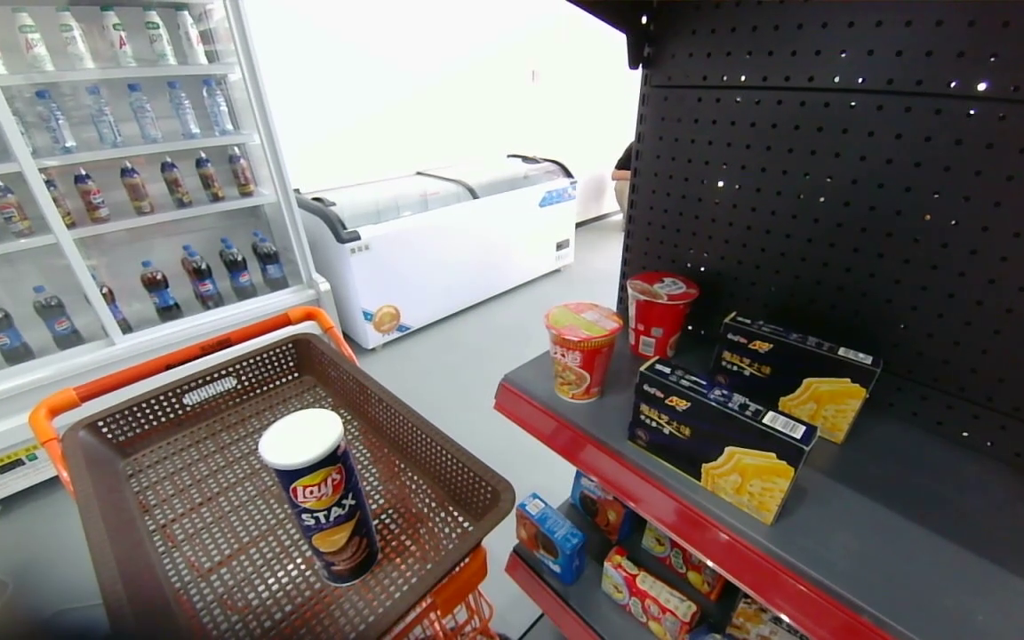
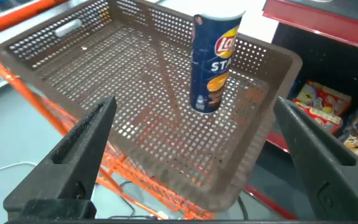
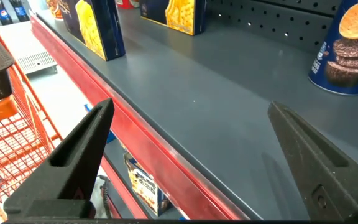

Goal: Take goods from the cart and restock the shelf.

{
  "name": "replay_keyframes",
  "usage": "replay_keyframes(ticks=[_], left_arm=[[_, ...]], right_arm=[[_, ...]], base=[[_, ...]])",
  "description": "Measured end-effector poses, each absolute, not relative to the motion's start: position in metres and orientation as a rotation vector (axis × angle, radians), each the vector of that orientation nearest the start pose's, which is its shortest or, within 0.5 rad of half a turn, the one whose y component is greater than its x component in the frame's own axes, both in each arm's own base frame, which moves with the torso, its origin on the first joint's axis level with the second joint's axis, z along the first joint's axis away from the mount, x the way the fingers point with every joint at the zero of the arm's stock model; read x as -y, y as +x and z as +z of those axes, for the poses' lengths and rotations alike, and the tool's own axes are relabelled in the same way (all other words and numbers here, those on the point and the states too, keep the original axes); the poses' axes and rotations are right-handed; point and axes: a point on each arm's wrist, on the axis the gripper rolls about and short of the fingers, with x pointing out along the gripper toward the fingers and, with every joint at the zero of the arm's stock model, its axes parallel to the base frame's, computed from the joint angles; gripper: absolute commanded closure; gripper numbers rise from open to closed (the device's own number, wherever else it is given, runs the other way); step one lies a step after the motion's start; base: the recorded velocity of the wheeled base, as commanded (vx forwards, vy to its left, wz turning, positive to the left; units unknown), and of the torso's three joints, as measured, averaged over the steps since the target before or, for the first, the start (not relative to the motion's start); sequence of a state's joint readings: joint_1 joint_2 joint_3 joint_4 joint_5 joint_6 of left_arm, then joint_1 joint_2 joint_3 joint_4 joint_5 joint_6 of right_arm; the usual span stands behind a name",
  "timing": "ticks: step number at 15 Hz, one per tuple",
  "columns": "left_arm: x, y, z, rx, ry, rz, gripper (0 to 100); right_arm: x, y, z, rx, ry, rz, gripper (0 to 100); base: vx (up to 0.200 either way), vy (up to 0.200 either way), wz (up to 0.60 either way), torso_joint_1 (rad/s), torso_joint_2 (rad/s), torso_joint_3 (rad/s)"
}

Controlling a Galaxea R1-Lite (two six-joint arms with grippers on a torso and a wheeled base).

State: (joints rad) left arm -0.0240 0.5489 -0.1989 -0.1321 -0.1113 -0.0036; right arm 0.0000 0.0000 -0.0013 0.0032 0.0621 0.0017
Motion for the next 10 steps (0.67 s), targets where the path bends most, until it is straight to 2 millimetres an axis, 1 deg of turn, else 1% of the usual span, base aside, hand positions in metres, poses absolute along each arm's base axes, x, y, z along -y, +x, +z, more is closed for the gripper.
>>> replay_keyframes(ticks=[2, 4, 7, 10], left_arm=[[0.005, 0.059, 0.145, -0.276, -0.018, -0.159, 0], [0.008, 0.080, 0.138, -0.341, -0.020, -0.186, 0], [0.014, 0.105, 0.130, -0.335, -0.017, -0.232, 0], [0.020, 0.125, 0.118, -0.359, -0.014, -0.256, 0]], right_arm=[[-0.001, -0.023, 0.076, -0.002, 0.002, 0.062, 0], [-0.001, -0.023, 0.076, -0.002, 0.002, 0.063, 0], [-0.001, -0.023, 0.076, -0.002, 0.002, 0.062, 0], [-0.001, -0.023, 0.076, -0.002, 0.002, 0.062, 0]], base=[[0.000, 0.000, 0.00, 0.000, 0.00, 0.000], [0.000, 0.000, 0.00, 0.000, 0.00, 0.000], [0.000, 0.000, 0.00, 0.000, 0.00, 0.000], [0.000, 0.000, 0.00, 0.000, 0.00, 0.000]])
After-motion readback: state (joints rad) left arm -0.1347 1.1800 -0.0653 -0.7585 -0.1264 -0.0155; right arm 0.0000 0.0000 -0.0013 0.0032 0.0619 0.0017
